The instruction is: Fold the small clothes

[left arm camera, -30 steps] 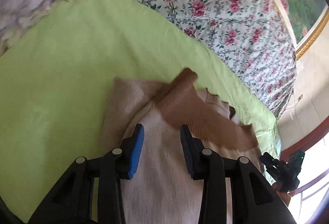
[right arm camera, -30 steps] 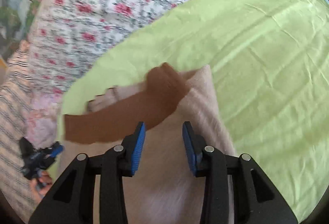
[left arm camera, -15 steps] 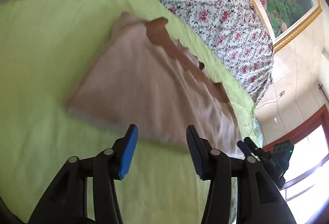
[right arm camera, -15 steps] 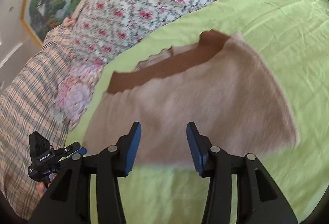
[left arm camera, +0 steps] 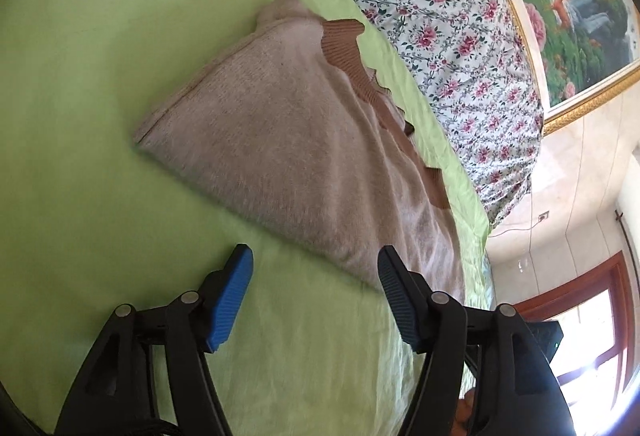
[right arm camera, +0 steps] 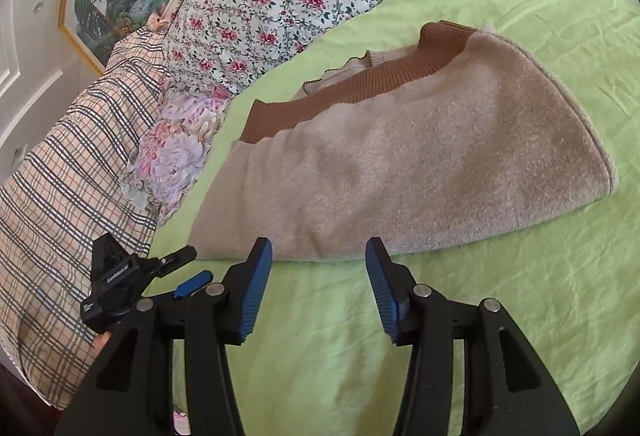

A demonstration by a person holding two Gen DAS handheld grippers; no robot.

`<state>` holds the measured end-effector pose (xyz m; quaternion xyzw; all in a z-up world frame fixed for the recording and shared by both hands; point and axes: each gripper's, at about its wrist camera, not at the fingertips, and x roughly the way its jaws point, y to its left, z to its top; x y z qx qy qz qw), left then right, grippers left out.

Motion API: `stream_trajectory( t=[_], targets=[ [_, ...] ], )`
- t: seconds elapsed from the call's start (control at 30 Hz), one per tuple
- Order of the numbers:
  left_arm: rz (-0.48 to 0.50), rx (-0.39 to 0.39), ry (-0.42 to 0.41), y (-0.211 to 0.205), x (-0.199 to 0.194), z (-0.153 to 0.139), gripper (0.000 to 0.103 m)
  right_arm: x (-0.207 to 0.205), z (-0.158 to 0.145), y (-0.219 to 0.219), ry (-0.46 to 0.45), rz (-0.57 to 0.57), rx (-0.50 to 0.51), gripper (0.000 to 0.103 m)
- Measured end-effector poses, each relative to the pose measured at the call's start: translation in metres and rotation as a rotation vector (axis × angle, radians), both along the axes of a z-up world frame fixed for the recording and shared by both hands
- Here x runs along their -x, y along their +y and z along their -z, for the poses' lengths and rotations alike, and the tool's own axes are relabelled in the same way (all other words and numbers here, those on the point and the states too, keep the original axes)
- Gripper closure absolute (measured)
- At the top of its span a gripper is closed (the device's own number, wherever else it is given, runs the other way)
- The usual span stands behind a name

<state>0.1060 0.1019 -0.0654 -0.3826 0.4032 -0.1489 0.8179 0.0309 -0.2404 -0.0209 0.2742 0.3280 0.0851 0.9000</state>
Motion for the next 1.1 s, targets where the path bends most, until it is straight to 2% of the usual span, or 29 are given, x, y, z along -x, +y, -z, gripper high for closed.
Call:
stream_trajectory(
  t=[0.07, 0.4, 0.43, 0.5, 0.53, 0.57, 0.6, 0.63, 0.7, 0.87, 0.97, 1.03, 1.1],
  targets=[
    [-0.008, -0.006, -0.011, 0.001, -0.010, -0.002, 0.031, -0.001, 0.000, -0.003, 0.008, 0.007, -0.001, 0.052],
    [-0.140, -0.068, -0.040, 0.019, -0.061, -0.003, 0.031, -0.007, -0.003, -0.023, 0.009, 0.041, -0.031, 0.052],
    [-0.155, -0.077, -0.044, 0.020, -0.064, -0.004, 0.035, -0.008, -0.003, -0.026, 0.009, 0.045, -0.035, 0.052],
    [-0.176, -0.102, -0.048, 0.020, -0.070, -0.005, 0.053, -0.011, -0.003, -0.031, 0.010, 0.048, -0.040, 0.052],
    [-0.170, -0.101, -0.050, 0.020, -0.071, -0.006, 0.073, -0.012, -0.004, -0.033, 0.009, 0.052, -0.039, 0.052],
    [-0.156, -0.101, -0.055, 0.018, -0.074, -0.008, 0.082, -0.014, -0.005, -0.037, 0.007, 0.057, -0.038, 0.052],
    [-0.158, -0.120, -0.064, 0.016, -0.074, -0.012, 0.082, -0.016, -0.006, -0.040, 0.006, 0.059, -0.041, 0.052],
    [-0.151, -0.153, -0.093, 0.010, -0.073, -0.021, 0.089, -0.018, -0.008, -0.046, 0.001, 0.062, -0.046, 0.052],
    [-0.110, -0.205, -0.162, -0.007, -0.072, -0.043, 0.093, -0.023, -0.011, -0.055, -0.006, 0.069, -0.056, 0.052],
    [0.055, -0.237, -0.298, -0.073, -0.071, -0.088, 0.095, -0.044, -0.020, -0.084, -0.003, 0.040, -0.127, 0.052],
    [0.168, -0.241, -0.329, -0.122, -0.072, -0.093, 0.095, -0.062, -0.023, -0.102, 0.015, -0.012, -0.219, 0.052],
    [0.236, -0.239, -0.324, -0.152, -0.073, -0.085, 0.095, -0.077, -0.022, -0.107, 0.044, -0.033, -0.238, 0.052],
    [0.271, -0.232, -0.311, -0.169, -0.074, -0.076, 0.095, -0.094, -0.018, -0.106, 0.074, -0.076, -0.268, 0.046]
  ],
)
